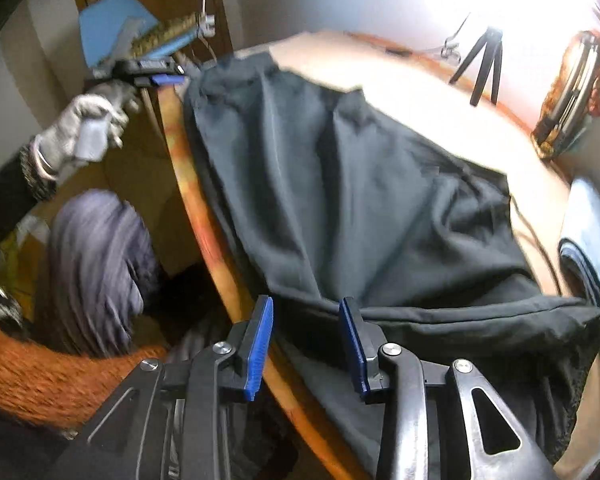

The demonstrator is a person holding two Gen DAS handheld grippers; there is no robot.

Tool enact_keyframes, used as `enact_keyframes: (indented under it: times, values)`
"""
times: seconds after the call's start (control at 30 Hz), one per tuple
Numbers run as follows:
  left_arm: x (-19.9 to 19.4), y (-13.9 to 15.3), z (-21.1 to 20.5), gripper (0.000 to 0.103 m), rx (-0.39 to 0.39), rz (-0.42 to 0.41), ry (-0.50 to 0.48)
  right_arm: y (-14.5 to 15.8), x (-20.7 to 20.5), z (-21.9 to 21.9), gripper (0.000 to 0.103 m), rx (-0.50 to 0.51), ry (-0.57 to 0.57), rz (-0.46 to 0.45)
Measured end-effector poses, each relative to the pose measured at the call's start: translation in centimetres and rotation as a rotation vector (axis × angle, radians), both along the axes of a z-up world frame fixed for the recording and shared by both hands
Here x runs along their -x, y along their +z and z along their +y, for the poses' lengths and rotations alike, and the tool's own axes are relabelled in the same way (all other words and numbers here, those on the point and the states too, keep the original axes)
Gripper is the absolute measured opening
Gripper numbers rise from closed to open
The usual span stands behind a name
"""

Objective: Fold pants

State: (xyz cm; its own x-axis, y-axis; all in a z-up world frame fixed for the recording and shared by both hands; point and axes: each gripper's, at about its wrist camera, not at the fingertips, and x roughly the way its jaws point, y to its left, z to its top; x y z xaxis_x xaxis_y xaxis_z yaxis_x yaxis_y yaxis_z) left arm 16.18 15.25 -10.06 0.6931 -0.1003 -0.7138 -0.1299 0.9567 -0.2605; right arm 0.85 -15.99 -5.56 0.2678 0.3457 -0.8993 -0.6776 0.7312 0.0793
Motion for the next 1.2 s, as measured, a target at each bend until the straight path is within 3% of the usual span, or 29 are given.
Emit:
enact_keyframes:
  times: [0.03, 0.17, 0.33, 0.47, 0.63, 0.73, 0.8, 0.83, 0.87, 1.07, 1.2]
  values:
    - [-1.0, 0.0, -0.7, 0.060, -0.028, 0.009, -0.028, 0.6, -0.3, 0.1, 0.040, -0.014, -0.006, -0.006]
    - [-3.8, -1.3, -2.6, 0.060, -0.111, 0.056, -0.086, 2.9, -2.5, 1.2, 0.058, -0.057, -0.030, -0.065]
    - [-6.3, -3.9, -4.1, 0.060, -0.188, 0.119, -0.107, 3.5, -8.2, 4.3, 0.059, -0.101, -0.054, -0.089]
    - [-7.1, -5.0, -3.7, 0.060, -0.191, 0.141, -0.074, 1.6, -14.0, 7.5, 0.059, -0.135, -0.102, -0.056]
    - [-7.6, -5.7, -2.6, 0.060, -0.195, 0.131, -0.042, -3.7, -18.7, 12.1, 0.057, -0.053, -0.120, -0.016]
    - [-7.3, -5.5, -1.6, 0.056, -0.150, 0.110, -0.014, -6.7, -20.1, 13.7, 0.028, 0.013, -0.132, 0.022]
    - [-7.0, -5.4, -0.9, 0.032, -0.133, 0.089, -0.010, -7.9, -20.5, 13.9, 0.021, 0.025, -0.144, 0.038]
    - [-6.9, -5.4, -0.5, 0.018, -0.119, 0.082, -0.007, -8.2, -20.6, 14.0, 0.012, 0.025, -0.148, 0.040]
    - [-6.6, -5.3, 0.3, 0.011, -0.081, 0.069, 0.005, -8.3, -20.7, 13.9, 0.007, 0.025, -0.147, 0.039]
    - [-3.0, -5.1, 7.3, 0.011, 0.146, -0.009, 0.200, -7.1, -20.6, 14.1, 0.001, 0.054, -0.148, -0.033]
    - [-0.7, -6.2, 11.3, 0.011, 0.223, 0.002, 0.286, -7.1, -20.9, 14.3, 0.001, 0.086, -0.150, -0.044]
